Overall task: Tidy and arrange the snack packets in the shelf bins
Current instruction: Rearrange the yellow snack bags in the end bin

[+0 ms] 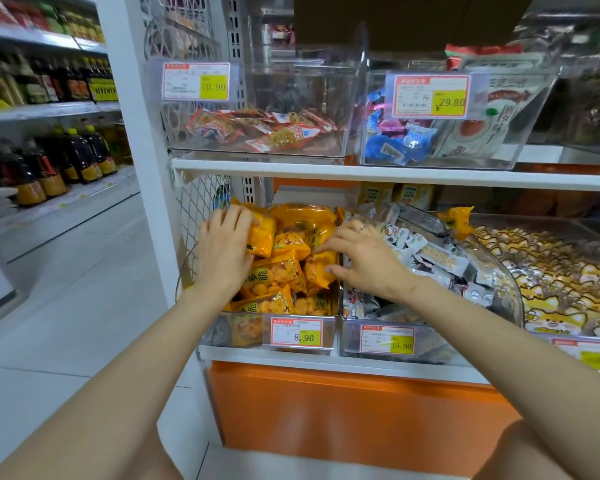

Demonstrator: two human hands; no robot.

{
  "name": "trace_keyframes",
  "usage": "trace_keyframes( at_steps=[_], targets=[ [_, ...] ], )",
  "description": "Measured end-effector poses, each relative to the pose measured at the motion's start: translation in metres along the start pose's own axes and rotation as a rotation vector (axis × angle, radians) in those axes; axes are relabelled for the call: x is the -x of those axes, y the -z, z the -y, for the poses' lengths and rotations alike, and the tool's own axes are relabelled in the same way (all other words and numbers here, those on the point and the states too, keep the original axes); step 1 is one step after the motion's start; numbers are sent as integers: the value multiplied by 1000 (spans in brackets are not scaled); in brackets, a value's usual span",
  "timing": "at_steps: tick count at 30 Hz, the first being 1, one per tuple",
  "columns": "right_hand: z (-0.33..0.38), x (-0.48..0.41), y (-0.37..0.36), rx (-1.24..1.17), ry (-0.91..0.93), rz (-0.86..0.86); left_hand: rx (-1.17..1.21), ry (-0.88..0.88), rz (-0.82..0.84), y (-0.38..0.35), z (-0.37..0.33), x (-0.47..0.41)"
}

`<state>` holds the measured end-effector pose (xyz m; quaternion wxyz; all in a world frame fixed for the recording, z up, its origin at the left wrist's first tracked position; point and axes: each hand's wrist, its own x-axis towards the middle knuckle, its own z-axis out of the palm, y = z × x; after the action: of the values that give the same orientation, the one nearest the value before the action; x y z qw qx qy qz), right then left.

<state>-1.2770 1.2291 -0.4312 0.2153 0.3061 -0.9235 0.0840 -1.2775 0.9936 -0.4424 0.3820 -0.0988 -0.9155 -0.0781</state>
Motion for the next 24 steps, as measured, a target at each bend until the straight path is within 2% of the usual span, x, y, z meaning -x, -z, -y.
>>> trace_keyframes(
  at_steps=[5, 9, 11, 13, 17, 20, 24],
  targets=[
    [19, -13, -10, 104, -8, 33, 28, 4, 16, 3, 6, 1],
    [32, -21, -20, 243, -83, 103, 197, 108, -75, 11, 5, 1],
    [35, -23, -22, 247, -78, 108, 318, 183, -128, 13, 3, -1],
    [35, -22, -23, 214, -70, 85, 382, 184, -129, 10, 2, -7],
    [30, -17, -20, 100, -72, -13, 354, 144, -14, -8, -4, -33],
    [27, -13, -17, 76, -89, -36, 244, 180, 144, -24, -10, -50],
    [21, -8, -16, 54, -96, -13, 83, -11, 301, -28, -7, -57]
  ],
)
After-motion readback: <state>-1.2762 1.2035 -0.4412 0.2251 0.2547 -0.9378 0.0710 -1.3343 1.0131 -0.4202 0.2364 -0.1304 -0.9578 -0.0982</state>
